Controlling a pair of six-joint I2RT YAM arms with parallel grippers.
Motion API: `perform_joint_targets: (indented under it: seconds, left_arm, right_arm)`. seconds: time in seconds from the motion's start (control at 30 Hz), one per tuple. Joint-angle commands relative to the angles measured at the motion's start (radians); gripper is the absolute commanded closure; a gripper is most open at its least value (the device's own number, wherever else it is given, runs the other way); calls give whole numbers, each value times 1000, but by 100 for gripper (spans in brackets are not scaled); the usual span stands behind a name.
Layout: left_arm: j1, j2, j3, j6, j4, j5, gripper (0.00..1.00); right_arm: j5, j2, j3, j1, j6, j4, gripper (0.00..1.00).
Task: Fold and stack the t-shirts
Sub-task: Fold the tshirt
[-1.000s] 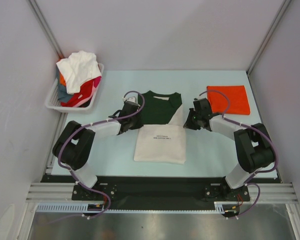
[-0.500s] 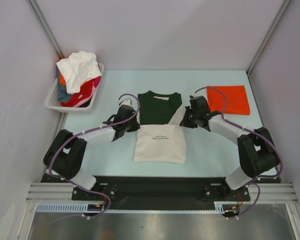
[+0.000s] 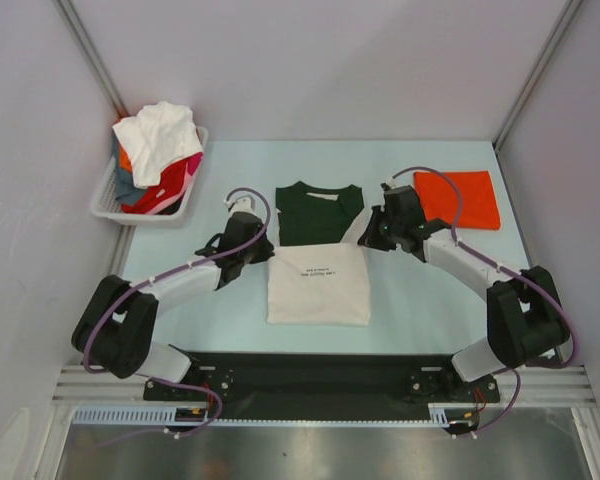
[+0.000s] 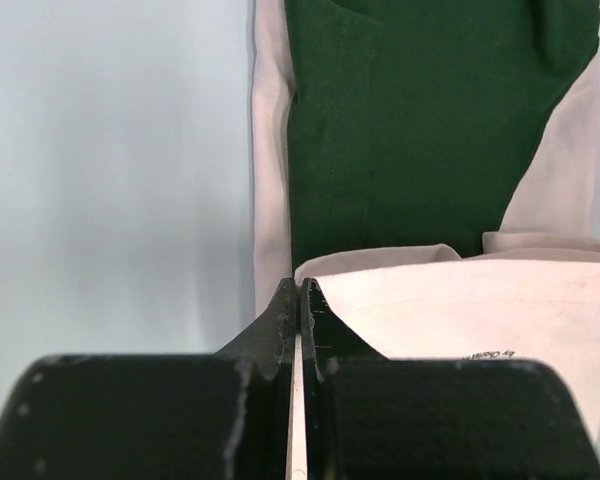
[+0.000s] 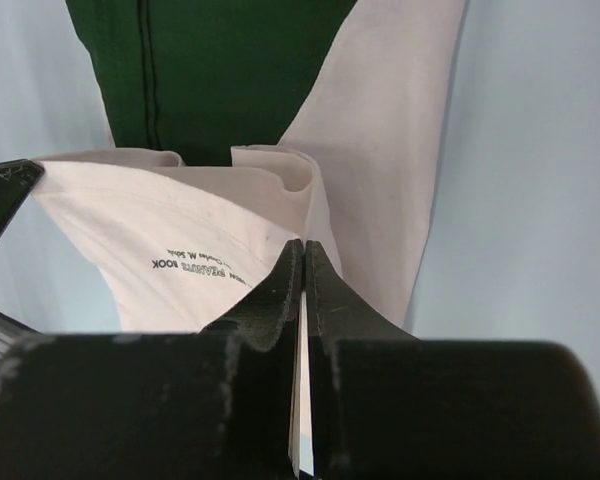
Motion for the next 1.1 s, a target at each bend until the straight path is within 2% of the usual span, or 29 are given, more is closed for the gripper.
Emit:
perform_joint_targets:
  seconds: [0.0,0.2,0.33,0.37,0.4,0.43,0.5,0.57,0.67,0.83,0.9,0.93,1.0,1.07]
  left_arm:
    - [17,10,7,-12,51,-30,100]
    - [24,120,90,-3,47,6,99]
    - [26,197,121,-1,51,38,86]
    - [26,199,124,-1,50,39,82]
    - [26,199,122,0,48,39,67]
    - [26,190,119,2,47,38,58]
    - [26,170,98,16,53,50,40]
    - [24,113,55,20,67,38,35]
    - [24,24,15,22,52,32,35]
    - [24,-62,-51,17,44,90,41]
    - [24,-62,-49,14,45,108,49]
    - [24,-57,-43,13,50,133,52]
    - [24,-39,-19,6,65,171,63]
    - [24,4,1,-4,79,217,69]
  right_arm:
    - [5,9,56,-6,-20,-1,100]
    - [9,109,62,-39,-14,37,98]
    - [35,138,39,-48,4,62,88]
    - [43,132,27,-48,8,68,76]
    - [45,129,21,-46,9,77,63]
    - [48,127,19,-45,9,73,45]
    - [51,108,18,-43,-9,56,41]
    - [71,57,1,-34,-24,48,41]
    - [94,-9,-30,-19,-40,39,44]
    - [39,-77,-78,4,-48,44,63]
    - [-4,-64,-71,3,-43,60,71]
    - [-24,-49,-68,4,-28,70,79]
    - [-81,-22,-61,3,-12,102,85]
    - [-102,31,-45,1,9,111,90]
